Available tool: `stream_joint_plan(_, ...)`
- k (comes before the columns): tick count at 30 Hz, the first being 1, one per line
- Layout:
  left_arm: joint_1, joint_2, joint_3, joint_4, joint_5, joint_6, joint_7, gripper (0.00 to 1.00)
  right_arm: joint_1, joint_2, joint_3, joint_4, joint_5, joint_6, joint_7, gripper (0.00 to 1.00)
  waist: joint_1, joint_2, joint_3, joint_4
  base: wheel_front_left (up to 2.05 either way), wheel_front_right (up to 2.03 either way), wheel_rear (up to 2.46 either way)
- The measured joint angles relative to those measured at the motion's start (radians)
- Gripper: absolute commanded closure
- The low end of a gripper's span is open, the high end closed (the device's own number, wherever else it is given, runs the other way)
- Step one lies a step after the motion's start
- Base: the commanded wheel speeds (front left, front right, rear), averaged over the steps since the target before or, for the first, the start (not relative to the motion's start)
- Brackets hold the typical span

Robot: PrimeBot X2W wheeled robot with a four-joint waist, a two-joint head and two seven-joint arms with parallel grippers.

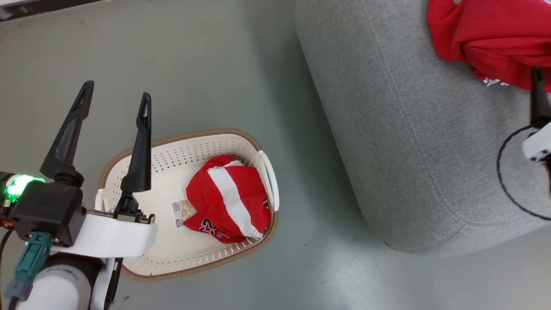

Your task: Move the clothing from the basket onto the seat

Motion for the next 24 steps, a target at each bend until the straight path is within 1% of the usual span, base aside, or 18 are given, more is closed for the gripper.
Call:
stream_joint_plan(3,0.000,-0.004,-0.001,0.012,-0.005,0.000,-0.007,0.00,0.030,0.012,0.014,-0.020,0.004,0.000,-0.007,0.00,-0.0001,0.0000,-0.010,-0.005,0.00,0.00,0.00)
stream_joint_plan(11,0.002,-0.012,0.001,0.045,-0.014,0.003,-0.036,0.00,0.118,0.000,0.029,-0.062,0.018,0.000,-0.031,0.00,0.0000,0.0000,-0.041,-0.025,0.00,0.00,0.00)
stream_joint_plan(15,0.010,-0.025,0.009,0.069,-0.023,0.013,-0.062,0.00,0.153,-0.011,0.039,-0.113,0.018,0.000,-0.042,0.00,0.0000,0.0000,-0.067,-0.037,0.00,0.00,0.00)
stream_joint_plan(24,0.055,-0.043,0.044,0.125,-0.042,0.044,-0.099,0.00,0.155,-0.015,0.073,-0.247,0.003,0.000,-0.054,0.00,0.0000,0.0000,-0.126,-0.037,0.00,0.00,0.00)
